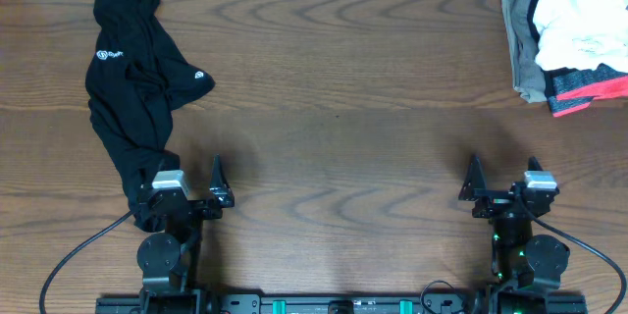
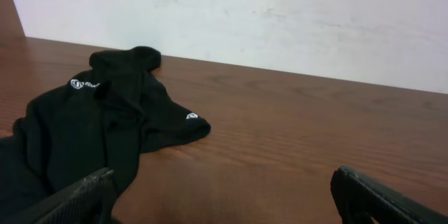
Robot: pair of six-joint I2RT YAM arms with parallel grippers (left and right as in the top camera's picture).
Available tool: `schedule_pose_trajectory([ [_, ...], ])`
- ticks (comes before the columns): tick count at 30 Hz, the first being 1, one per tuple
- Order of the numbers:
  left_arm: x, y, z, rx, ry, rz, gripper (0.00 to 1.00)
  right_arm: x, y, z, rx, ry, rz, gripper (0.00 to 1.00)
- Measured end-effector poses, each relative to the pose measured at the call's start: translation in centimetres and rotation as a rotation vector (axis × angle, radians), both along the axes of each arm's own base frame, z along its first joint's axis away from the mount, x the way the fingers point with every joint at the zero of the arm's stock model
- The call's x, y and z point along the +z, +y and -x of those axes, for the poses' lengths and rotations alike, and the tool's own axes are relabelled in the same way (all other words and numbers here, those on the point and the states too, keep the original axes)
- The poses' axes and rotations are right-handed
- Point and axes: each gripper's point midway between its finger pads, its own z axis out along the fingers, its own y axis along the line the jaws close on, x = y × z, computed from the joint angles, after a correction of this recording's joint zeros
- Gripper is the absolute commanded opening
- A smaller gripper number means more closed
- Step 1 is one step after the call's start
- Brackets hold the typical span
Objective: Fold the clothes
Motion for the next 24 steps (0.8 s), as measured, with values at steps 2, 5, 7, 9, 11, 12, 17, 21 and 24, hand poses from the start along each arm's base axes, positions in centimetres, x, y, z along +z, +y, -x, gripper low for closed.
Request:
schedule_pose_trajectory([
  [2,0.0,0.0,0.0,0.0,0.0,0.0,0.98,0.0,0.0,0.0,0.0,0.0,0.0,0.99],
  [5,0.0,0.0,0.0,0.0,0.0,0.0,0.98,0.0,0.0,0.0,0.0,0.001,0.0,0.99],
  [7,0.0,0.0,0.0,0.0,0.0,0.0,0.98,0.0,0.0,0.0,-0.001,0.002,0.0,0.99],
  [9,0.0,0.0,0.0,0.0,0.0,0.0,0.98,0.0,0.0,0.0,-0.001,0.001,0.0,0.99],
  [11,0.0,0.0,0.0,0.0,0.0,0.0,0.98,0.0,0.0,0.0,0.0,0.002,0.0,0.99],
  [12,0.0,0.0,0.0,0.0,0.0,0.0,0.98,0.0,0.0,0.0,0.0,0.001,0.0,0.99],
  [17,0.1,0.0,0.0,0.0,-0.002,0.0,0.98,1.4,0.8,-0.1,0.045,-0.056,0.004,0.99],
  [21,0.9,-0.2,-0.1,-0.009,-0.04,0.0,0.98,3.0,1.7,0.0,0.097,-0.121,0.016,0.99],
  [24,2.3,-0.2,-0.2,-0.013,-0.097,-0.001,0.98,4.0,2.2,0.1,0.129,-0.162,0.025,0.99],
])
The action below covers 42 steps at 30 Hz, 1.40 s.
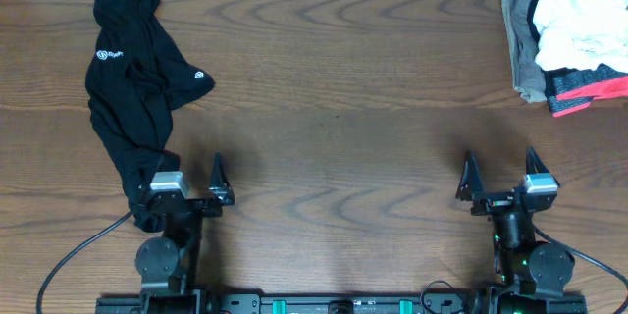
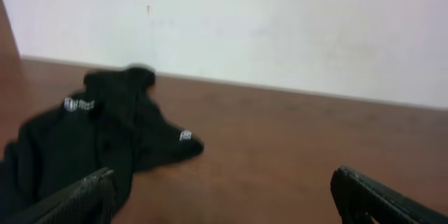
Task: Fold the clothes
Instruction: 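Reach the left gripper to the crumpled black t-shirt and grasp it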
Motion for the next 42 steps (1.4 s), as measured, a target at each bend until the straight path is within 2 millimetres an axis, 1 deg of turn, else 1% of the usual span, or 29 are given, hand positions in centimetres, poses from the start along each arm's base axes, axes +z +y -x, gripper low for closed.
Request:
schedule_pose_trajectory([
  [2,0.0,-0.1,0.0,-0.004,0.003,0.0,0.98,0.1,0.3,0.0,0.016,-0.001,0.002,0.99],
  [4,-0.4,-0.1,-0.1,-0.008,0.039,-0.002,0.98,0.1,0.5,-0.1,0.031,0.021,0.0,0.99],
  [6,-0.6,-0.2,-0.2,-0.011,0.09,-0.007,0.98,0.4,0.7,-0.3,0.042,0.053,-0.002,0.99],
  [8,0.2,-0.2,-0.4,-0.015,0.124,-0.013,0.98,1.6,0.8,-0.7,0.053,0.079,0.003,0.99],
  [10,1.4,-0.2,-0.9,-0.016,0.153,-0.019,0.98,3.3,1.1,-1.4,0.076,0.099,0.014,0.99],
  [12,2.7,-0.2,-1.7,-0.018,0.19,-0.027,0.98,5.3,1.4,-2.5,0.105,0.123,0.021,0.99],
  [15,4.2,-0.3,-3.3,-0.026,0.273,-0.027,0.98,7.3,1.9,-4.7,0.158,0.181,0.015,0.99],
  [17,4.7,-0.4,-4.3,-0.035,0.344,-0.025,0.98,8.0,2.1,-6.5,0.193,0.238,0.003,0.99],
  [18,4.8,-0.5,-4.9,-0.04,0.392,-0.022,0.98,7.9,2.3,-7.8,0.215,0.29,-0.011,0.99],
  [19,5.0,-0.6,-5.4,-0.044,0.432,-0.02,0.98,7.9,2.3,-8.7,0.229,0.318,-0.019,0.99],
  [22,5.3,-0.7,-7.3,-0.054,0.551,-0.018,0.98,7.1,2.4,-11.5,0.266,0.434,-0.053,0.99],
  [27,5.1,-0.7,-10.8,-0.072,0.784,-0.036,0.98,5.0,2.3,-16.1,0.297,0.633,-0.111,0.99],
  [30,5.0,-0.7,-13.3,-0.091,0.877,-0.056,0.98,3.6,2.7,-17.8,0.317,0.709,-0.127,0.99],
  [31,5.0,-0.7,-14.2,-0.096,0.886,-0.06,0.98,3.0,3.0,-18.3,0.329,0.729,-0.131,0.99],
  [32,4.7,-0.8,-15.6,-0.104,0.892,-0.065,0.98,2.5,3.3,-18.7,0.341,0.745,-0.136,0.99],
  [33,4.5,-0.9,-16.5,-0.11,0.891,-0.066,0.98,1.9,3.5,-18.9,0.348,0.761,-0.14,0.99],
  [35,3.3,-0.9,-17.9,-0.112,0.898,-0.07,0.98,0.6,3.9,-19.2,0.363,0.791,-0.148,0.99],
  [37,1.4,-0.7,-19.3,-0.111,0.917,-0.078,0.98,-0.6,4.1,-19.5,0.372,0.814,-0.157,0.99],
  [40,-1.1,0.4,-21.2,-0.072,0.93,-0.103,0.98,-1.7,4.1,-19.8,0.376,0.84,-0.167,0.98],
  [42,-2.8,1.9,-22.5,-0.022,0.936,-0.108,0.98,-2.3,4.1,-19.9,0.377,0.853,-0.171,0.99],
])
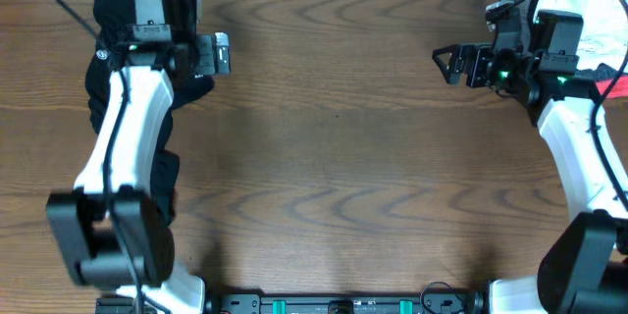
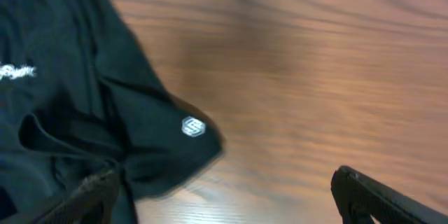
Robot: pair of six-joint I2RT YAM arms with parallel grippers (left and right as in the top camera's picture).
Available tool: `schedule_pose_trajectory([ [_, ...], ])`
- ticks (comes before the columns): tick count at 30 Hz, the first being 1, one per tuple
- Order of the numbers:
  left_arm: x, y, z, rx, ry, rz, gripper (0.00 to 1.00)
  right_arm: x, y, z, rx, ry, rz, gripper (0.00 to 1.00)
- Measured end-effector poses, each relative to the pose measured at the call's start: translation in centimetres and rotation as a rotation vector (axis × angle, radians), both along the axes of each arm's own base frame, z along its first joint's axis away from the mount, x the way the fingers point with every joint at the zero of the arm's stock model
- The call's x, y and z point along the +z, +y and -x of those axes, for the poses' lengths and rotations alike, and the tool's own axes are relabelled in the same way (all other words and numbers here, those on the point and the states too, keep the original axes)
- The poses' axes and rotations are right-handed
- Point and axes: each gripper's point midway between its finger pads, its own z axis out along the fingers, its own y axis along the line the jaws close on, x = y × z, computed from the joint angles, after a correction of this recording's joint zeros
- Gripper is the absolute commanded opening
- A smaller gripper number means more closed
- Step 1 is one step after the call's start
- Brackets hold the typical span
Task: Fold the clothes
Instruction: 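Reach the left gripper to the crumpled black t-shirt and grasp it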
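Note:
A crumpled black garment [image 1: 96, 103] with small white logos lies at the far left of the table, partly under my left arm. In the left wrist view the same black garment [image 2: 63, 112] fills the left side. My left gripper [image 1: 218, 54] hangs open just above the garment's right edge, and the wrist view shows the left gripper [image 2: 224, 210] with nothing between its fingers [image 2: 367, 196]. My right gripper [image 1: 446, 62] is open at the far right, just left of a pile of clothes [image 1: 613, 54], and holds nothing.
The brown wooden table [image 1: 334, 167] stretches between the two arms. The pile at the back right corner holds white, tan and red-grey pieces, partly hidden by my right arm. Cables run along both arms, and the arm bases stand at the front edge.
Both arms were folded at the table's front edge. The left gripper is now over the black garment at the far left, and the right gripper is now beside the pile at the far right.
At both earlier moments the arms sat at the front edge with open grippers, and the garment and pile lay untouched. The left wrist view shifted only slightly between them. Now both arms reach to the back, each near its clothing, still open.

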Motion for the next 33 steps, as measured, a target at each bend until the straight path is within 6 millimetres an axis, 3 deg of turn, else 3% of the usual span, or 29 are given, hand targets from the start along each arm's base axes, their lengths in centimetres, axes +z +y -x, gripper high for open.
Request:
schedule_pose_trajectory([
  [3,-2.0,3.0,-1.3,0.084,-0.001,-0.016,0.98,0.0,0.1,0.0,0.002,0.0,-0.001,0.99],
  [9,-3.9,10.5,-2.3,0.301,-0.043,-0.001,0.97,-0.1,1.1,0.2,0.026,0.008,-0.003,0.99],
  [12,-4.9,12.8,-2.4,0.367,-0.051,0.008,0.95,-0.2,1.9,0.3,0.041,0.01,0.001,0.99],
  [21,-10.1,13.8,-2.7,0.425,0.012,-0.007,0.75,-1.0,3.6,0.5,0.042,0.027,0.076,0.93],
  [24,-10.4,14.4,-2.6,0.443,0.014,-0.034,0.69,-1.2,3.7,0.6,0.039,0.033,0.089,0.9],
  [29,-9.8,15.1,-3.0,0.464,-0.019,-0.06,0.49,-1.3,3.6,0.6,0.031,0.035,0.101,0.87],
  [33,-9.9,15.2,-2.9,0.468,-0.015,-0.07,0.43,-1.3,3.6,0.6,0.028,0.035,0.105,0.86],
])
